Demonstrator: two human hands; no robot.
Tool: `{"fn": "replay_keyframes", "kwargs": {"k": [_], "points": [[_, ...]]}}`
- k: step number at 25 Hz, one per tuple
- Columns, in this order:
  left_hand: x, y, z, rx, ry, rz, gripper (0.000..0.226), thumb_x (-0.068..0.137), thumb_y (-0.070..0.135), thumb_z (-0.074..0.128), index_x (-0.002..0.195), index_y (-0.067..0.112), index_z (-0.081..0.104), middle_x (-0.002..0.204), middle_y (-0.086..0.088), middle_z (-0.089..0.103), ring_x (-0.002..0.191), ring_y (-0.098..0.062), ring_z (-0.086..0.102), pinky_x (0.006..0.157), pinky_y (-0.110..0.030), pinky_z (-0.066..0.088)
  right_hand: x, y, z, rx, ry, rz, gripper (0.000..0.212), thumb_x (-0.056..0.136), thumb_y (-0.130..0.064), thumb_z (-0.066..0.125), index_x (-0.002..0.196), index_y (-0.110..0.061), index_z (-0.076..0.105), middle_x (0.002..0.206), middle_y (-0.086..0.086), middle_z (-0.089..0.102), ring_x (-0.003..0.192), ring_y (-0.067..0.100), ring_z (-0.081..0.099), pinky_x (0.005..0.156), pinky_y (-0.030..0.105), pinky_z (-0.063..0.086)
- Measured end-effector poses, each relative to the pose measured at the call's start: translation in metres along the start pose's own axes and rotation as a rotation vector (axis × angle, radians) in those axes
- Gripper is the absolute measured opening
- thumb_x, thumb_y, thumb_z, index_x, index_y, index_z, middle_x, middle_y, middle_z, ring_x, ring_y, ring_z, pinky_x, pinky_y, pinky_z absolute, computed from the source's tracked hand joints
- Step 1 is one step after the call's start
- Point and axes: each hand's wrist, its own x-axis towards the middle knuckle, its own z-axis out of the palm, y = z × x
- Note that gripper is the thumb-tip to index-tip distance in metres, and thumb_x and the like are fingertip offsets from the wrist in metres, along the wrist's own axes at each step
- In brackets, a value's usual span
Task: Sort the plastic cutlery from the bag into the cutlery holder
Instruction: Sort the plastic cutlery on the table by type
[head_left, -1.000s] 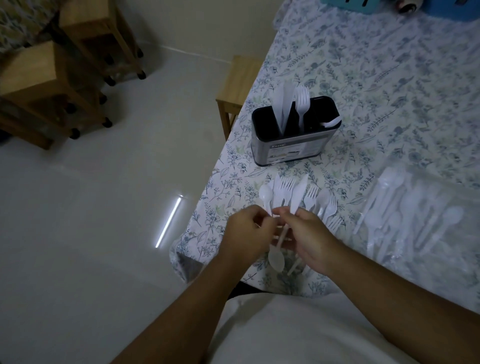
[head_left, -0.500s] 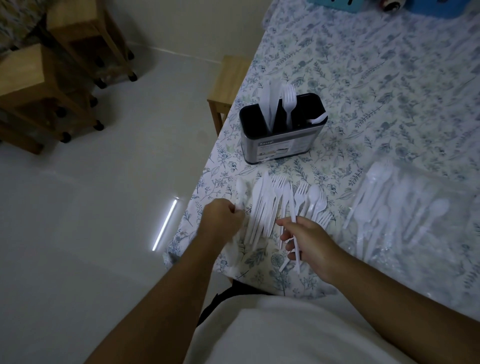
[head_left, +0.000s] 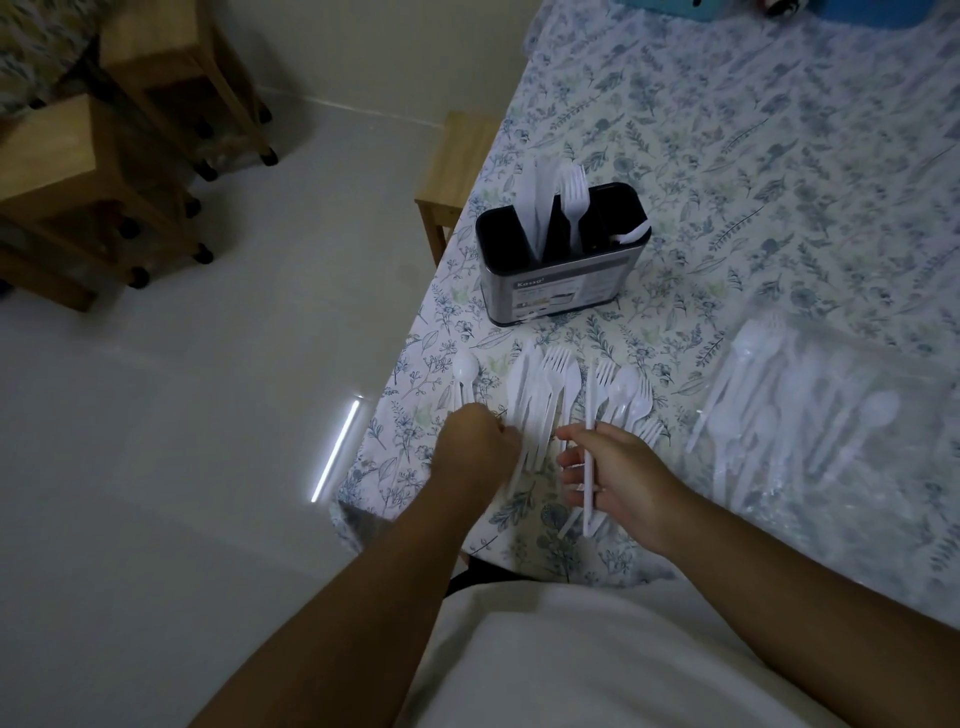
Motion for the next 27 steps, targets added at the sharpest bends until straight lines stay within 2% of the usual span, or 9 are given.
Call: {"fn": "replay_keyframes", "kwargs": {"k": [6,8,10,13,15,19,23,25,27], "points": [[-0.04,0.017,-0.009,-0.197,-0.126,0.191,0.02,0.089,0.039,0.071,0.089,0.019,0.073,0.067,0.009,0.065,0.049,-0.002,0.059,0.043,-0.015,0.042,0.004,0.004,-0.001,-0.098,-0.062,-0.061,0.025,0.091,-0.04,0.069,0.1,-0.017,0.072,0.1,0.014,0.078,0.096,0.031,0.075,0.095,0.055,0.056],[-0.038,0.015,-0.007,-0.159,-0.054,0.209,0.018,0.091,0.035,0.065,0.085,0.019,0.07,0.066,0.005,0.065,0.051,-0.007,0.059,0.045,-0.019,0.045,0.007,0.005,0.0,-0.102,-0.012,-0.078,0.022,0.097,-0.032,0.064,0.104,-0.012,0.069,0.092,0.022,0.074,0.087,0.031,0.076,0.093,0.053,0.058],[-0.025,0.008,-0.004,-0.044,0.03,0.168,0.017,0.095,0.029,0.059,0.086,0.016,0.064,0.07,0.002,0.065,0.058,-0.012,0.061,0.049,-0.023,0.046,0.009,0.005,0.0,0.009,0.018,-0.053,0.021,0.102,-0.022,0.058,0.111,-0.005,0.065,0.081,0.015,0.068,0.075,0.026,0.07,0.089,0.049,0.057],[-0.007,0.003,0.002,0.131,0.027,0.123,0.018,0.094,0.029,0.059,0.088,0.012,0.061,0.076,-0.002,0.064,0.066,-0.016,0.062,0.052,-0.026,0.044,0.008,0.007,-0.005,0.084,-0.001,-0.009,0.02,0.104,-0.015,0.056,0.117,-0.001,0.062,0.077,0.007,0.062,0.069,0.022,0.062,0.085,0.049,0.057],[0.001,0.006,0.004,0.161,0.007,0.11,0.02,0.088,0.026,0.063,0.076,0.011,0.06,0.066,-0.001,0.059,0.057,-0.016,0.058,0.051,-0.024,0.045,0.005,0.008,-0.007,0.088,0.001,0.01,0.018,0.103,-0.011,0.055,0.117,-0.004,0.064,0.077,0.008,0.06,0.067,0.021,0.059,0.076,0.044,0.056],[0.006,0.006,-0.003,0.06,-0.066,0.031,0.028,0.074,0.027,0.073,0.058,0.011,0.056,0.049,0.002,0.05,0.041,-0.011,0.046,0.044,-0.017,0.036,0.001,0.004,-0.009,0.081,0.026,0.019,0.016,0.102,-0.008,0.057,0.114,-0.005,0.066,0.082,0.009,0.061,0.068,0.021,0.06,0.068,0.037,0.057],[-0.009,0.0,-0.013,-0.173,-0.074,-0.048,0.034,0.072,0.026,0.075,0.05,0.008,0.056,0.038,0.005,0.041,0.031,-0.008,0.037,0.045,-0.02,0.039,0.003,0.003,-0.01,0.097,-0.011,0.032,0.022,0.1,-0.015,0.063,0.118,-0.003,0.065,0.085,0.009,0.067,0.076,0.022,0.064,0.079,0.043,0.057],[-0.027,0.007,-0.016,-0.254,-0.124,-0.013,0.035,0.069,0.033,0.078,0.057,0.004,0.064,0.042,0.002,0.049,0.035,-0.01,0.041,0.042,-0.02,0.039,0.003,0.004,-0.008,0.09,-0.06,0.044,0.029,0.095,-0.026,0.07,0.116,-0.007,0.065,0.095,0.007,0.073,0.088,0.022,0.071,0.085,0.044,0.058],[-0.043,0.017,-0.015,-0.275,-0.201,0.068,0.029,0.071,0.04,0.079,0.073,0.011,0.073,0.054,0.005,0.063,0.041,-0.009,0.052,0.04,-0.019,0.043,0.005,0.006,-0.006,0.095,-0.104,0.056,0.037,0.091,-0.034,0.075,0.116,-0.009,0.063,0.106,0.01,0.075,0.094,0.024,0.074,0.08,0.043,0.06]]}}
